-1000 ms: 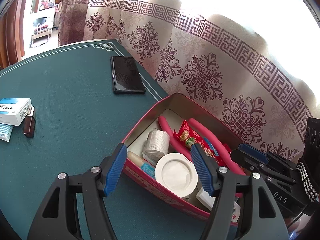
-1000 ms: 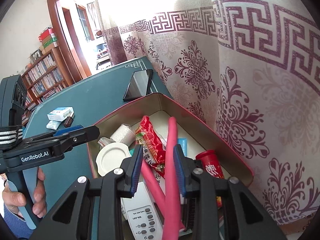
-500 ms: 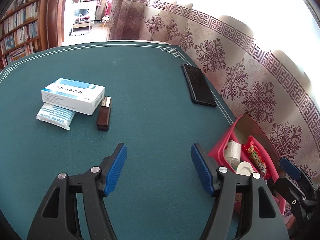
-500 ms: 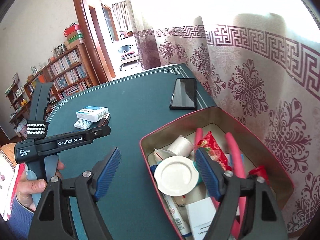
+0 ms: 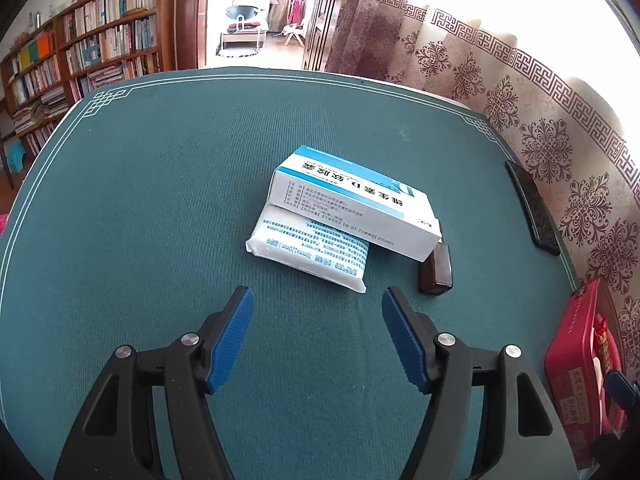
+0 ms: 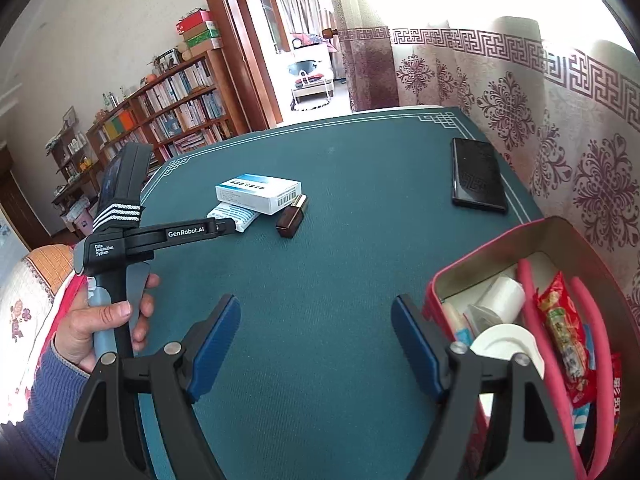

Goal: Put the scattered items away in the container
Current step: 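Grasp the white tissue packet with the left tool while the right tool grasps the brown bottle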

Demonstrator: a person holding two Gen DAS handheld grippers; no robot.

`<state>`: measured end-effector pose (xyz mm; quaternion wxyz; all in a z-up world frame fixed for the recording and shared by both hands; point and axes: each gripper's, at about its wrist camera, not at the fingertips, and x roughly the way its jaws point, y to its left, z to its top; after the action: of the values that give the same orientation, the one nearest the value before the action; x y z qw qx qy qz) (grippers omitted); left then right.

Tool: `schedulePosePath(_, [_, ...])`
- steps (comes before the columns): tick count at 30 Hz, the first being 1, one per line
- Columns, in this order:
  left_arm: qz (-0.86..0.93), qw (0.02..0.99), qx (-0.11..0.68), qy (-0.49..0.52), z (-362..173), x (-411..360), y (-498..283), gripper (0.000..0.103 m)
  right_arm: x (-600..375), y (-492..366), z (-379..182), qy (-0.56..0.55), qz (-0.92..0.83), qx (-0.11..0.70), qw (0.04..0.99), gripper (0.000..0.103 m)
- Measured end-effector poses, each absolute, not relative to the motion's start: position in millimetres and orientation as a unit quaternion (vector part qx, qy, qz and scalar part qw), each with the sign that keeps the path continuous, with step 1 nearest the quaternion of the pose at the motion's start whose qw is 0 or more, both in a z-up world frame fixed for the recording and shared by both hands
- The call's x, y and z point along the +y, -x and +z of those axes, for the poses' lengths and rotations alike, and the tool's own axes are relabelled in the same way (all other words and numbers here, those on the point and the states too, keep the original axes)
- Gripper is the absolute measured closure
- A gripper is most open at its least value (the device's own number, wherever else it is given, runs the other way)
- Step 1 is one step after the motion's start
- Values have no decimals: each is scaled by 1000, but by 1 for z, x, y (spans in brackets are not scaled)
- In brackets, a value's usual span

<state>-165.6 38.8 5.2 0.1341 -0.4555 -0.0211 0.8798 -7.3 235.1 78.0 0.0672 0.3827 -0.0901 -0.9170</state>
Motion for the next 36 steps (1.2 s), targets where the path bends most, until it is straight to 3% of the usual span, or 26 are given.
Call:
schedulePosePath(8, [881, 151, 21, 447, -5, 40, 186, 28, 219, 26, 62, -409, -903, -101, 86, 22])
schedulePosePath(12, [885, 159, 45, 435, -4, 47, 192, 20, 216, 30, 55, -420, -897, -107, 87, 22])
schedulePosePath(23, [877, 154, 44, 453, -9, 62, 216, 18, 211, 33, 44, -434, -890, -110, 86, 22])
schedulePosePath(27, [886, 124, 92, 437, -14, 78, 216, 16, 210, 34, 43, -434, -891, -107, 83, 22])
schedulePosePath(31, [885, 124, 66, 443, -14, 73, 218, 17, 210, 38, 42, -434, -891, -106, 79, 22])
schedulePosePath(33, [887, 116, 65, 442, -12, 70, 215, 29, 209, 41, 41, -433, -892, -105, 77, 22])
schedulePosePath(36, [888, 117, 57, 442, -11, 64, 208, 30, 207, 50, 40, -434, -892, -101, 75, 22])
